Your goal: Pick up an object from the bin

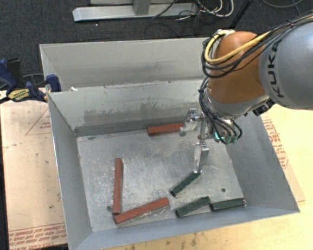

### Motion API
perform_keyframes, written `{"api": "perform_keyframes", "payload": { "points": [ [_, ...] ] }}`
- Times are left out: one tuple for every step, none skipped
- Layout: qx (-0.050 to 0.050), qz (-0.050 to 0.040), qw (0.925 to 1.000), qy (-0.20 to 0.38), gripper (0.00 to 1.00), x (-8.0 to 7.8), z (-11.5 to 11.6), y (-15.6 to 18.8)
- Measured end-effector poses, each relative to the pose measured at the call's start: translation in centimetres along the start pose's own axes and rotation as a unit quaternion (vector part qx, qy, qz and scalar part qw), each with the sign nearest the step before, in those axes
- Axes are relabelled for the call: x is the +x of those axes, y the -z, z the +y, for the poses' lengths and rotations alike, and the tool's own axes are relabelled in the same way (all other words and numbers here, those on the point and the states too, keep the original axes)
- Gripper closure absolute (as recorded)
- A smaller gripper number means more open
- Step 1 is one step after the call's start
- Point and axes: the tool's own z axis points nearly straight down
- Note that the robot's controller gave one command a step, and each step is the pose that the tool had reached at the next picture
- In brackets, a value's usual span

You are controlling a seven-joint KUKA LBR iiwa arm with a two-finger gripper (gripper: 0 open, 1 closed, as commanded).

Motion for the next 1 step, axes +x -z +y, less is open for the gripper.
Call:
{"api": "perform_keyframes", "payload": {
  "points": [
    [0.000,-0.0037,1.0000,0.000,0.00,-0.18,0.00,0.42]
  ]
}}
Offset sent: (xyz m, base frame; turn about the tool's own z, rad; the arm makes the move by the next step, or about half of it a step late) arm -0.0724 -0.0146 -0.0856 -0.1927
